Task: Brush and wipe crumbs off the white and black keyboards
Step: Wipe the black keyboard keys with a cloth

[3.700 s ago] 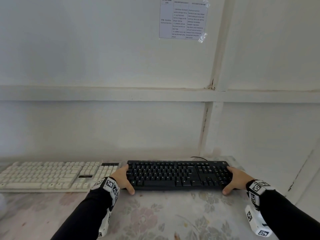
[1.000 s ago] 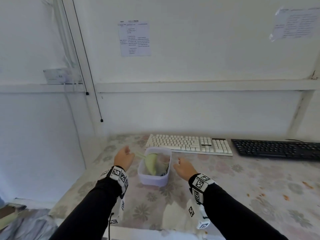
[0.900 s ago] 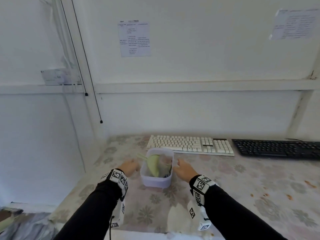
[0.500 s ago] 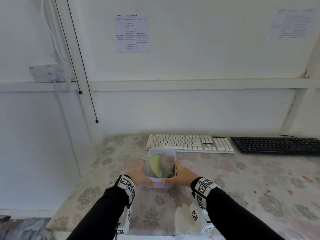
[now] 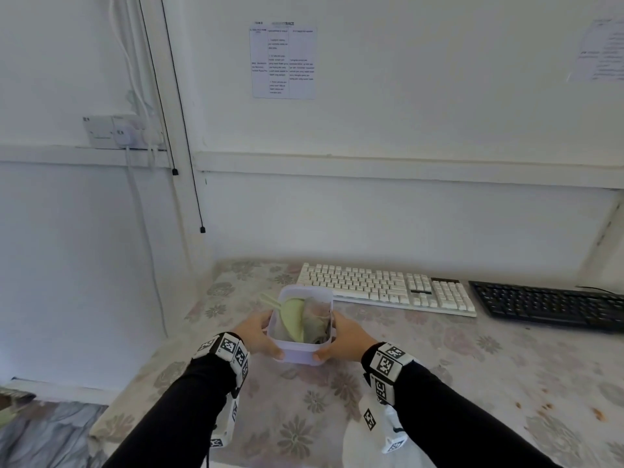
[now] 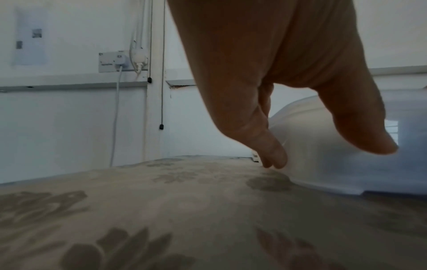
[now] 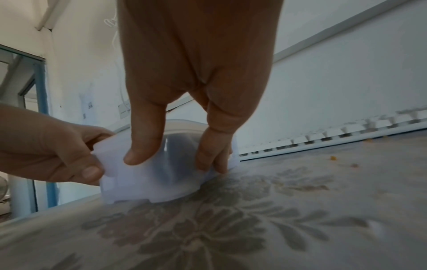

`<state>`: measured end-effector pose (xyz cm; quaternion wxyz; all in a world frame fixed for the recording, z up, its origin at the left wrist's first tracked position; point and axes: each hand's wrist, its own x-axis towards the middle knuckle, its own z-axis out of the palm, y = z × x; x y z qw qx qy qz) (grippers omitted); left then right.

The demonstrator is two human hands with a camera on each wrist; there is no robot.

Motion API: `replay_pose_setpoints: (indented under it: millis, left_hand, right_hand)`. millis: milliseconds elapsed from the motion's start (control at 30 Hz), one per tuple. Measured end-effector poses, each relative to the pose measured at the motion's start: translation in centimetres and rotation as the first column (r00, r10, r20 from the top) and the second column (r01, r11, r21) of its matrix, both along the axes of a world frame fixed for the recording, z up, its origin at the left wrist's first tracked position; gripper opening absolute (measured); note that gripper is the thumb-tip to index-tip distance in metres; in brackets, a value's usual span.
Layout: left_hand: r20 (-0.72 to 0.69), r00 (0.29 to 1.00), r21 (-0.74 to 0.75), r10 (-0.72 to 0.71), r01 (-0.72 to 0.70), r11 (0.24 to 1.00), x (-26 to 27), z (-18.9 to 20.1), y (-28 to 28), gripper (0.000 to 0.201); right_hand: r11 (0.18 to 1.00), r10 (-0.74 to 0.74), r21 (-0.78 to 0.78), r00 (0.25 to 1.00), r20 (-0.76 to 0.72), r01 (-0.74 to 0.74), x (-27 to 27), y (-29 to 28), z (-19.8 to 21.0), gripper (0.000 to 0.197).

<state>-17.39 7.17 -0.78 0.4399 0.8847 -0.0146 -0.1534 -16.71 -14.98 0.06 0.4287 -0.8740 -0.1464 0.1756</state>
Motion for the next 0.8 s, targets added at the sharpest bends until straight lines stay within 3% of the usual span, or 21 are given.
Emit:
replay_pose_setpoints:
  millis: [133, 233, 400, 567, 800]
  left_hand:
    - [0.003, 0.997, -0.001, 0.083, -0.083, 0.997, 1.2, 0.2, 2.8, 0.091]
    - [0.011, 0.992, 0.028, 0.128, -0.128, 0.991, 2.0, 0.8, 5.0, 0.110]
    - [0.035, 0.987, 0.125, 0.159, -0.162, 0.979, 5.5, 1.3, 7.5, 0.102]
    - [0.032, 0.991, 0.190, 0.134, -0.137, 0.972, 10.6, 0.6, 10.3, 0.118]
    - [0.042, 0.991, 0.210, 0.123, -0.130, 0.969, 15.2, 1.3, 10.7, 0.102]
  right_hand:
    - [0.999, 0.033, 0.019, 0.999, 0.020, -0.033, 1.7, 2.7, 0.4, 0.088]
    - [0.999, 0.038, 0.023, 0.999, 0.015, -0.038, 3.2, 5.2, 0.7, 0.089]
    - [0.998, 0.015, 0.060, 1.000, 0.004, -0.016, 6.5, 8.8, 0.8, 0.091]
    - [0.999, -0.015, 0.034, 1.000, 0.005, 0.015, 10.2, 11.0, 1.1, 0.087]
    - [0.997, -0.076, 0.018, 0.997, -0.019, 0.076, 14.5, 13.0, 1.0, 0.096]
